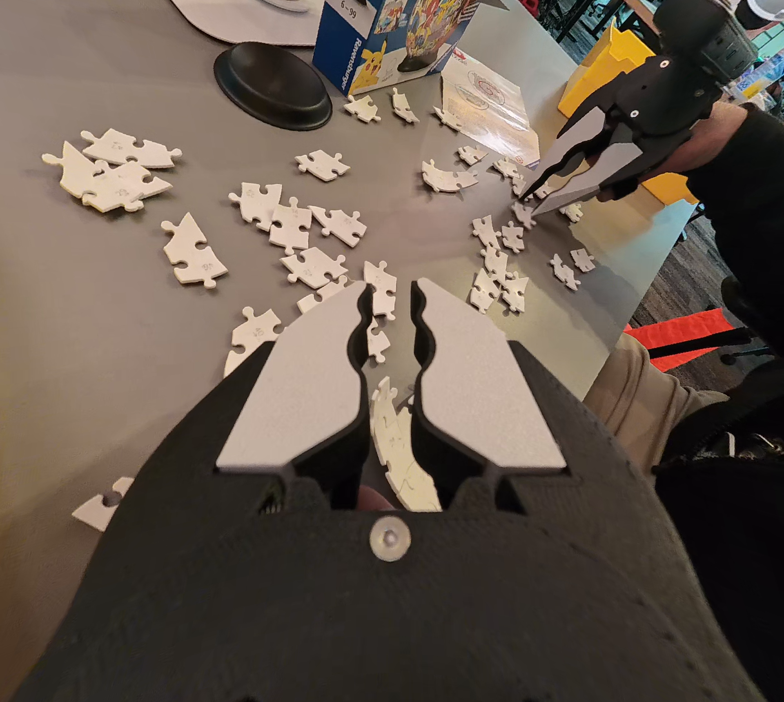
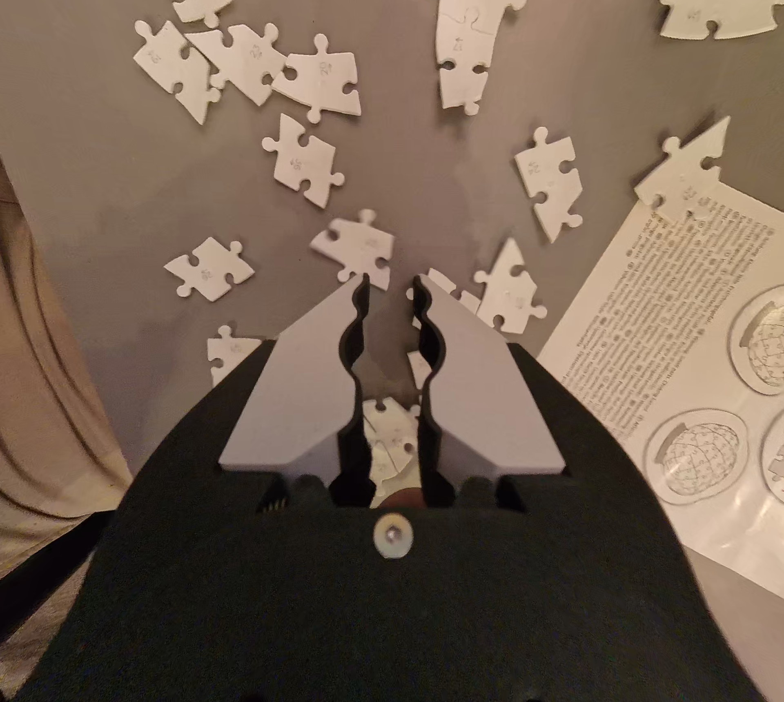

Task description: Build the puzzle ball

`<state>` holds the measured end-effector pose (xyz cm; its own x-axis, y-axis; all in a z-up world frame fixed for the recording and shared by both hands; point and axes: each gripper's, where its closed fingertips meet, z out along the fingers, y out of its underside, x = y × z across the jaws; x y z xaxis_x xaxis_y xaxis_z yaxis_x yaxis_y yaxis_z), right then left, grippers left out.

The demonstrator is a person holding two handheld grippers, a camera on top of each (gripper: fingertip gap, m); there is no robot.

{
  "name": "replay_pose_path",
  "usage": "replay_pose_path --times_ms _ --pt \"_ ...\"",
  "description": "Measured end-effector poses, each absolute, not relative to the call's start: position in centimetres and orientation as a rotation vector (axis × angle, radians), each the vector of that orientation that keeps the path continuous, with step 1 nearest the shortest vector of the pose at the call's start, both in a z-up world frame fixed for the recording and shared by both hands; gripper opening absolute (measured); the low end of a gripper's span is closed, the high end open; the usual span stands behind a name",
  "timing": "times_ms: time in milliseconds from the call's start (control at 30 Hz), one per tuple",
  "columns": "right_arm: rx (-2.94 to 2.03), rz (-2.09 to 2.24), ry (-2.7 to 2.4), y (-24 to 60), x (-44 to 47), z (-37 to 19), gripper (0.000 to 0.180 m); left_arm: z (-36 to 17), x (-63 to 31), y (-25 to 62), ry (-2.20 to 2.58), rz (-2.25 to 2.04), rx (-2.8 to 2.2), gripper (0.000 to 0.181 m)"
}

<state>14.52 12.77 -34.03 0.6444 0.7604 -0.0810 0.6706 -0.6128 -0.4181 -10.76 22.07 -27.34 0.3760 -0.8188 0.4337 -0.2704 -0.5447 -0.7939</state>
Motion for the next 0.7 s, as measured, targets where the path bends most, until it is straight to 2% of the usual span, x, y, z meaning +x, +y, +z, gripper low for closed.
replay_pose_path --times_ms 133,267,500,700 --pt "-2.496 0.252 -1.130 13.8 14.9 -33.6 0.020 -27.4 -10.8 22.1 0.933 -1.131 -2.017 0.017" --pt "-2.422 0.335 -1.166 13.7 12.6 -32.6 0.023 -27.4 -10.9 22.2 0.929 -1.130 -2.017 0.016" --pt "-2.381 0.388 -1.294 13.3 8.3 -34.0 0.024 -27.4 -10.9 22.2 0.929 -1.126 -2.016 0.017" --pt "-2.399 0.316 -1.265 14.2 9.2 -33.9 0.024 -27.4 -11.4 22.2 0.918 -1.120 -2.019 0.016"
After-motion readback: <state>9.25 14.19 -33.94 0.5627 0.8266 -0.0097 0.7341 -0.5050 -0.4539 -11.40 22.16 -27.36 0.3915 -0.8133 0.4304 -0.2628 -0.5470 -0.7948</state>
